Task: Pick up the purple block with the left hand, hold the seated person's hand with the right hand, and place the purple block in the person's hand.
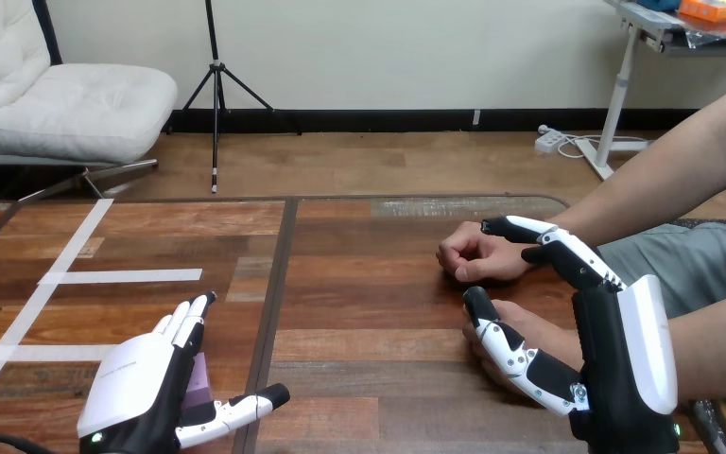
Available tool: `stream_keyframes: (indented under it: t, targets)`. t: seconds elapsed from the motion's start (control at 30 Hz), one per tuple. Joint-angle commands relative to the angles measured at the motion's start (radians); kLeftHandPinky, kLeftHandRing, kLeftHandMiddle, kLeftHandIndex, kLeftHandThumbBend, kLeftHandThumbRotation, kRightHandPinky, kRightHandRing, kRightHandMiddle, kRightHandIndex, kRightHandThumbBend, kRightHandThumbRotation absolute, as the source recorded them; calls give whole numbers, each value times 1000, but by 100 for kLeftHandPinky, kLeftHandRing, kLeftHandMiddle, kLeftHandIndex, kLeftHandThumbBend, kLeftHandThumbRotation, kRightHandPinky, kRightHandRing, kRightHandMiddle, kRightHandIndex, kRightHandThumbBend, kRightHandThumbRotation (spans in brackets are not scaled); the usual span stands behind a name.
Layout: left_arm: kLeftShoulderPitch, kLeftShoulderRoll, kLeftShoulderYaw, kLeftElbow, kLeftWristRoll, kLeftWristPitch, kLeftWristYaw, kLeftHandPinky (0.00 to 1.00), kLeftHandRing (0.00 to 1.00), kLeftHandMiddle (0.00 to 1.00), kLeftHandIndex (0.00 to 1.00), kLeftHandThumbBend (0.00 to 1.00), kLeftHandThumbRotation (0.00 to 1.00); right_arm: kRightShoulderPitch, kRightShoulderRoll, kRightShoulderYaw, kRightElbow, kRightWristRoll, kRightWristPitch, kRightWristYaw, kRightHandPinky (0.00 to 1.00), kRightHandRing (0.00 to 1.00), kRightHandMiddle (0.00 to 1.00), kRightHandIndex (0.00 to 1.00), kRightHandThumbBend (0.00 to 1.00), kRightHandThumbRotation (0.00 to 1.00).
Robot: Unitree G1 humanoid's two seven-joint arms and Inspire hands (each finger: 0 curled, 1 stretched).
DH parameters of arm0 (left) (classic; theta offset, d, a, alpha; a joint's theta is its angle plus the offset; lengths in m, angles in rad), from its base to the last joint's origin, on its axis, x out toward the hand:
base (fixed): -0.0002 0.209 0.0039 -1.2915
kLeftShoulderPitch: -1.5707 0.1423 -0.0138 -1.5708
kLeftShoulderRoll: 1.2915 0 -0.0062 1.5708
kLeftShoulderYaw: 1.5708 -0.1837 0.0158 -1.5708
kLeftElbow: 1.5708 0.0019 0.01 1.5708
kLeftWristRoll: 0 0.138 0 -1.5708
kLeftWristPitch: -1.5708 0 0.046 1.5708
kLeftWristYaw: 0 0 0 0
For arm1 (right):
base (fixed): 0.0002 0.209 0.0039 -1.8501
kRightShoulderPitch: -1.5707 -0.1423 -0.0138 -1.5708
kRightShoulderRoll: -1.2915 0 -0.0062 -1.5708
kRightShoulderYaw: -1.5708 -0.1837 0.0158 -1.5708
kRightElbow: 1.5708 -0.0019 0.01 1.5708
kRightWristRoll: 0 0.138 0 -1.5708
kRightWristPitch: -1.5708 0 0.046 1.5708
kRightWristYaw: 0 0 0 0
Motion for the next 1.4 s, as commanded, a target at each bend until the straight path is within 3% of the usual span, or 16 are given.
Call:
stream_keyframes:
  t: [0.0,0.33,0.47,0.77,0.8,1.1,1.37]
  targets:
    - [-56,18,-21,21,15,16,17,91,95,97,98,88,78,-18,-4,-15,-57,-2,8,2,66,74,73,70,42,27]
    - [-63,26,-39,40,30,34,40,91,95,97,97,88,77,-17,-11,-17,-59,-16,7,-5,66,74,73,70,42,28]
    - [-65,25,-48,37,49,69,41,91,95,97,97,88,77,-18,-12,-18,-59,-16,6,-5,66,74,73,69,42,28]
    - [-73,14,-61,39,62,128,43,74,88,93,94,84,66,-19,-13,-19,-57,-8,-1,-5,65,74,73,69,42,28]
    - [-75,13,-64,38,66,139,42,69,85,90,91,81,63,-18,-12,-19,-58,-9,-1,-5,65,74,73,69,42,28]
    - [-105,8,-99,66,108,219,61,51,69,79,80,65,49,-14,-14,-19,-59,-6,-3,-2,66,74,73,69,42,29]
    - [-128,10,-129,83,137,281,57,43,60,70,72,50,44,-8,-12,-19,-68,-10,7,3,66,74,73,69,42,29]
